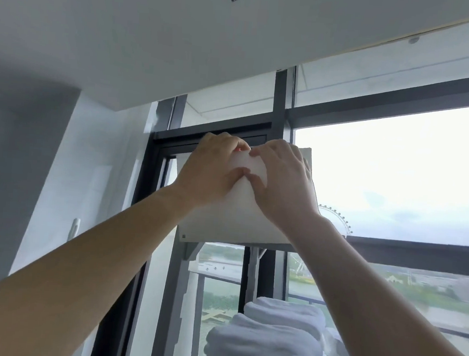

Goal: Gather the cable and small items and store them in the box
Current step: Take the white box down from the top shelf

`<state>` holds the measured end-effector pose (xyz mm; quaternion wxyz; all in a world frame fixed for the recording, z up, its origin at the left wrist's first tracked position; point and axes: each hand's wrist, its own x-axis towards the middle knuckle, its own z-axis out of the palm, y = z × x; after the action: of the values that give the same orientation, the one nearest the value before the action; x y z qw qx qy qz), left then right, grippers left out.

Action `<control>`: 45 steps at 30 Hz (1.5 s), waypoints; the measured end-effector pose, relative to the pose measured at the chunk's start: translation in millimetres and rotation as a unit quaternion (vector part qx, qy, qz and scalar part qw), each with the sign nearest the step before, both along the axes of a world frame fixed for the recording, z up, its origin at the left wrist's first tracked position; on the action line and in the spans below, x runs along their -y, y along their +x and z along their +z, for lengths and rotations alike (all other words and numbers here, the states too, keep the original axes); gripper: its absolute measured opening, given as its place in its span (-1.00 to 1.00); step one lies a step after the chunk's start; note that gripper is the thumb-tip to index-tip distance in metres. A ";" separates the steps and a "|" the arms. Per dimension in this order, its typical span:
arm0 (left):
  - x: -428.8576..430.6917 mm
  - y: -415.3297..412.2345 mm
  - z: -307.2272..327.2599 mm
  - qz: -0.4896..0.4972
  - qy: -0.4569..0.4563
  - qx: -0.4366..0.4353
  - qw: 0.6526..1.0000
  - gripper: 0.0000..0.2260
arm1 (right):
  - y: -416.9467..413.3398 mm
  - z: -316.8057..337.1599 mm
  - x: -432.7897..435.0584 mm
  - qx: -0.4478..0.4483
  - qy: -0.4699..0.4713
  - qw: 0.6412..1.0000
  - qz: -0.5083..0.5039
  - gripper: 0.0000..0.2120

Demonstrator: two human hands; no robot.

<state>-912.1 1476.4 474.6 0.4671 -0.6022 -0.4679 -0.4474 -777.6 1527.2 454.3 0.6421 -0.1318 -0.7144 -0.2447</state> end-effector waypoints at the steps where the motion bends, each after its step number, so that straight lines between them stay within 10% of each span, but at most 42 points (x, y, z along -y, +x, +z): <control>1: 8.0 3.7 -7.0 0.033 0.009 -0.011 0.999 -0.68 | 5.2 -5.9 7.7 0.001 0.002 1.000 0.005 -0.73; 17: 149.4 74.1 -152.0 0.010 -0.055 0.115 0.992 -0.68 | 60.2 -113.0 125.1 0.088 -0.016 0.995 0.053 -0.71; 26: 245.8 110.6 -230.5 0.128 -0.141 0.003 0.982 -0.76 | 105.3 -204.5 191.5 0.121 -0.148 0.975 0.117 -0.73; 45: 280.7 291.2 -316.9 -0.091 -0.140 -0.013 0.986 -0.86 | 318.9 -307.0 286.1 0.038 -0.199 0.978 -0.042 -0.78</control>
<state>-620.8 1195.7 157.7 0.3415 -0.7073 -0.4635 -0.4101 -458.8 1241.2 147.3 0.5644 -0.2771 -0.7668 -0.1291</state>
